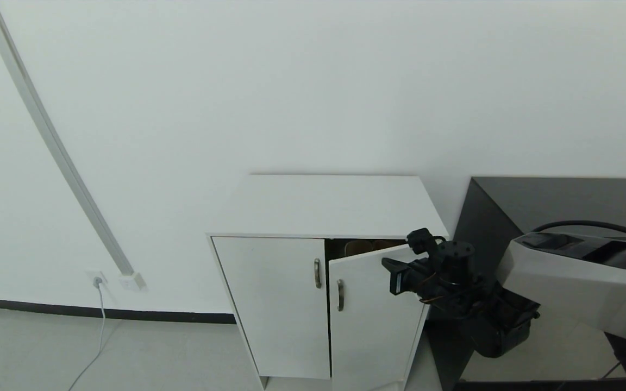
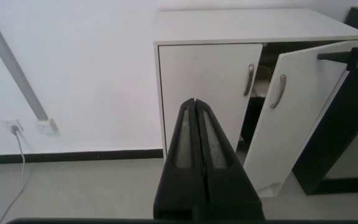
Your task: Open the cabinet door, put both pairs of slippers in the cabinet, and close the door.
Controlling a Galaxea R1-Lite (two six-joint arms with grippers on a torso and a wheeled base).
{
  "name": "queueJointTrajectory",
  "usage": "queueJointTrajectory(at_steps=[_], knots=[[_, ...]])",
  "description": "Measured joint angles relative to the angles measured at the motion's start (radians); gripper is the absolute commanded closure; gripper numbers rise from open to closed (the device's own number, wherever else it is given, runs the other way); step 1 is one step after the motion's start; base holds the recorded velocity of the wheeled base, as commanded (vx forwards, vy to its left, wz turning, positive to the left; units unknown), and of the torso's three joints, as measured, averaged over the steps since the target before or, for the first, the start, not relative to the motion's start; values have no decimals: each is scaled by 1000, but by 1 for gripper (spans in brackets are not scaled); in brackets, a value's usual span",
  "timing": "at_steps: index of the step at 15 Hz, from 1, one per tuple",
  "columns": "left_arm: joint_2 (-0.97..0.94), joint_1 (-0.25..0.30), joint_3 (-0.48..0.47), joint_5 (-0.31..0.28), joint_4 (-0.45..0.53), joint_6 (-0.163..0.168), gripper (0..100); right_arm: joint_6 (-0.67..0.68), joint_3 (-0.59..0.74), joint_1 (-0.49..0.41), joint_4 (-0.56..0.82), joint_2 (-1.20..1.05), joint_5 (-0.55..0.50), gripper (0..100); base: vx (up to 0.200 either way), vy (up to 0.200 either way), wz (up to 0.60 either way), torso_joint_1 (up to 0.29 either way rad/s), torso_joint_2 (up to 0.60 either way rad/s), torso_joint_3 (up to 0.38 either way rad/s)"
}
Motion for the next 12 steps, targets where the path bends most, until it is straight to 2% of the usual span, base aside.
queueJointTrajectory(at_steps=[12], knots=[[0, 0, 0, 0, 0, 0, 100, 1, -147, -46, 82, 54, -1, 100, 0, 0, 0, 0, 0, 0]])
